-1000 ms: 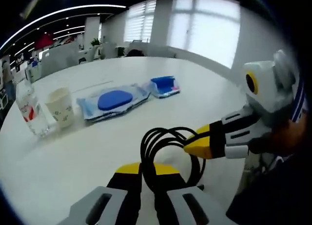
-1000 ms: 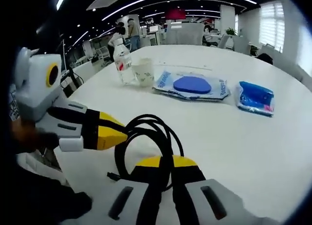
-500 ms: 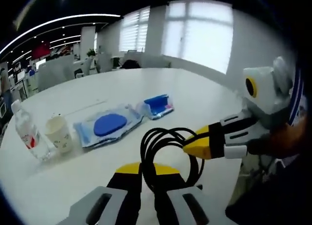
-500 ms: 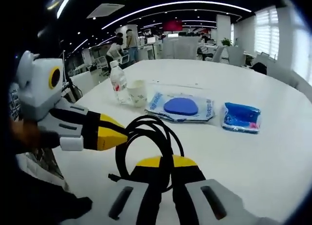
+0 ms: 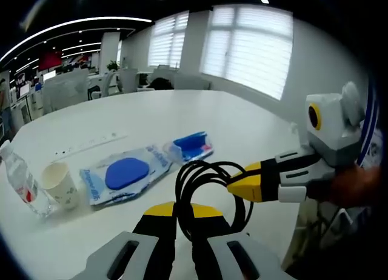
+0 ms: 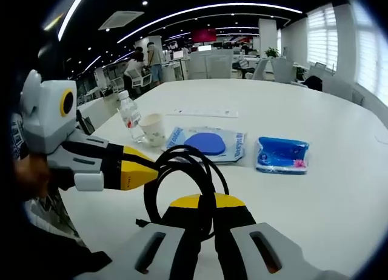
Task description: Arrange the tabletop items into an orderly group along one side of the table until the central work area is clear of visible clutter.
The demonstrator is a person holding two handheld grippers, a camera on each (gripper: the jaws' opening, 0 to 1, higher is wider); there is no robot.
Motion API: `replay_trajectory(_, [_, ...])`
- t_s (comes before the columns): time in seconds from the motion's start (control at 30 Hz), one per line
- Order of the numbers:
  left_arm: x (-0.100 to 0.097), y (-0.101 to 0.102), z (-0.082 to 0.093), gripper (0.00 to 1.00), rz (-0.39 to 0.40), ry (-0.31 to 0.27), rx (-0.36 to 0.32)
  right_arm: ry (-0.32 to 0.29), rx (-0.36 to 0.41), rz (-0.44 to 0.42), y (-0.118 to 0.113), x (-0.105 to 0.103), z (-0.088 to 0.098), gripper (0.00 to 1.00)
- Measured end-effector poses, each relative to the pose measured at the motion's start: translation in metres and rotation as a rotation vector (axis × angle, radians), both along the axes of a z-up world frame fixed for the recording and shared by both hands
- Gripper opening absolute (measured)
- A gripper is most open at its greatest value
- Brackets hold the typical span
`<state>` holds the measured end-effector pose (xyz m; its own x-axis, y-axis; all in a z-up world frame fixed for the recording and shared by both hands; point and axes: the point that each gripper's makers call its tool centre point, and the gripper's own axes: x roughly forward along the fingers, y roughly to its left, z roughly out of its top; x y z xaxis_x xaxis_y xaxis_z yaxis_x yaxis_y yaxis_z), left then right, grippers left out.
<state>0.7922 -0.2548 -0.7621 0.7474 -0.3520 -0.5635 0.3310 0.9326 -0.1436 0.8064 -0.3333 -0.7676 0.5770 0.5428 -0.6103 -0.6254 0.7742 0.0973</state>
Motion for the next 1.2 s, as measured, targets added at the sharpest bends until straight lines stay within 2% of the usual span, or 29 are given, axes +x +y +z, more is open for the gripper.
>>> replay_trajectory(0.53, [0.03, -0.028, -0.017, 0.04, -0.018, 0.075, -0.039, 0.071, -0.04, -0.014, -0.025, 0.031, -0.02, 0.01])
replay_trajectory(0.83, [0.042, -0.035, -0.032, 0.04, -0.014, 0.116, -0.053, 0.091, -0.074, -0.006, -0.032, 0.046, -0.034, 0.02])
replay_trajectory(0.97, [0.051, -0.039, -0.04, 0.04, -0.003, 0.136, -0.061, 0.094, -0.097, 0.0, -0.035, 0.056, -0.042, 0.02])
replay_trajectory(1.2, [0.062, -0.04, -0.064, 0.04, 0.025, 0.181, -0.07, 0.108, -0.138, 0.02, -0.035, 0.069, -0.062, 0.03])
